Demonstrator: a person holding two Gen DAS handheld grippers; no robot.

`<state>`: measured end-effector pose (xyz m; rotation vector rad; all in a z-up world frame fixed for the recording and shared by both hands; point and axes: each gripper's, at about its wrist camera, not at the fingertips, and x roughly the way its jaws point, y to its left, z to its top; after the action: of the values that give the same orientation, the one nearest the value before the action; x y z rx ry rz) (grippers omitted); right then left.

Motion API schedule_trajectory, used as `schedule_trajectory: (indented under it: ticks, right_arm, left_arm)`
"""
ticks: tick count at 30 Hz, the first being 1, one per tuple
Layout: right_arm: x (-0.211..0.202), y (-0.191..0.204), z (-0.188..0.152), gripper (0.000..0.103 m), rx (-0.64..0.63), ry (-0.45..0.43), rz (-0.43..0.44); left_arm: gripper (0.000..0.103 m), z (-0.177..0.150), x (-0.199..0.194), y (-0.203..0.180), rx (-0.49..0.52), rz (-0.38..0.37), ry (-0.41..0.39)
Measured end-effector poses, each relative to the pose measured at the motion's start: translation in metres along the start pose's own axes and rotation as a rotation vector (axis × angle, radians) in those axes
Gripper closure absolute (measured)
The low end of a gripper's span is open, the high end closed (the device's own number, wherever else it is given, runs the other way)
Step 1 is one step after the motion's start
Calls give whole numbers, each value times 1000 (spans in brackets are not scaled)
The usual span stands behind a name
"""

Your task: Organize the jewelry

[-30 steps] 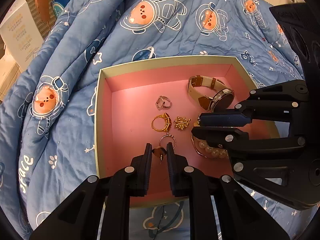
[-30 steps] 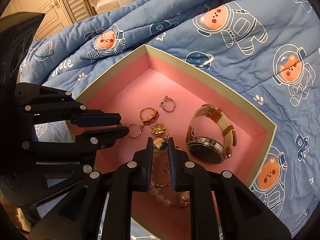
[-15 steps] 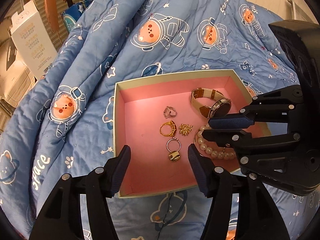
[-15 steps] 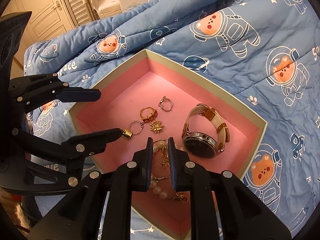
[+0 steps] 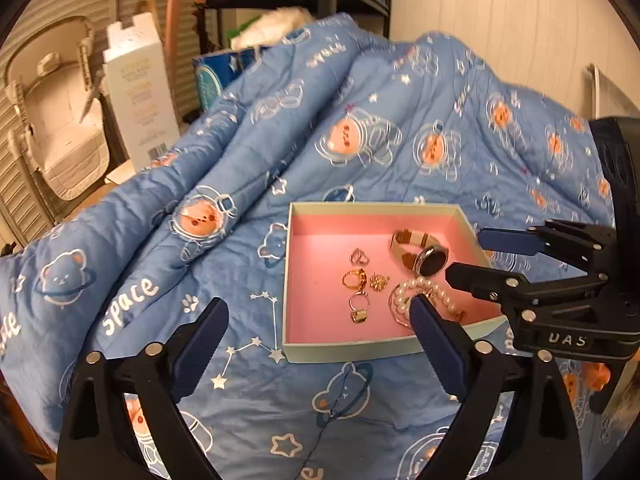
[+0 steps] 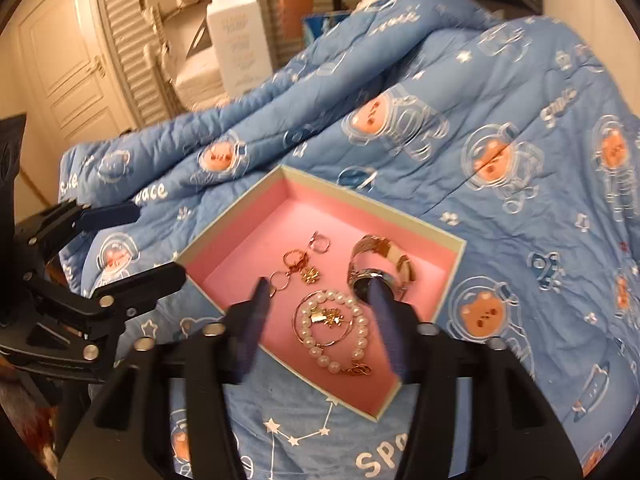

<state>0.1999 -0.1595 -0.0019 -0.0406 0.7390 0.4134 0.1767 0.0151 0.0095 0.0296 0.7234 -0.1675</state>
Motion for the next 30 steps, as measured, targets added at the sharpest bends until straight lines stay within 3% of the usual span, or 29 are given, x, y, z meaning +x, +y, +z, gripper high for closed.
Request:
schedule_trajectory:
  ticks: [4, 8, 12, 17, 24, 30]
  right_arm:
    - [-52, 15, -20, 19, 52, -136, -112]
    - [-95, 31, -50, 15, 78, -218, -206]
    - [-139, 51, -82, 11, 55, -297, -276]
    - [-177, 68, -114, 8, 12, -325, -334]
    - [-208, 77, -146, 7, 41, -359, -305]
    - [-211, 84, -156, 7, 28, -345, -298]
  left_arm:
    - [7, -20, -58, -4, -66, 26, -198]
    - [7, -48, -102, -17, -75, 55, -289]
    - [7, -81, -138, -29, -86, 94, -317]
    - [7, -119, -165, -39, -138, 96, -280]
    - [7, -154, -190, -50, -197, 106, -305]
    - [7, -159, -197, -56, -189, 125, -320]
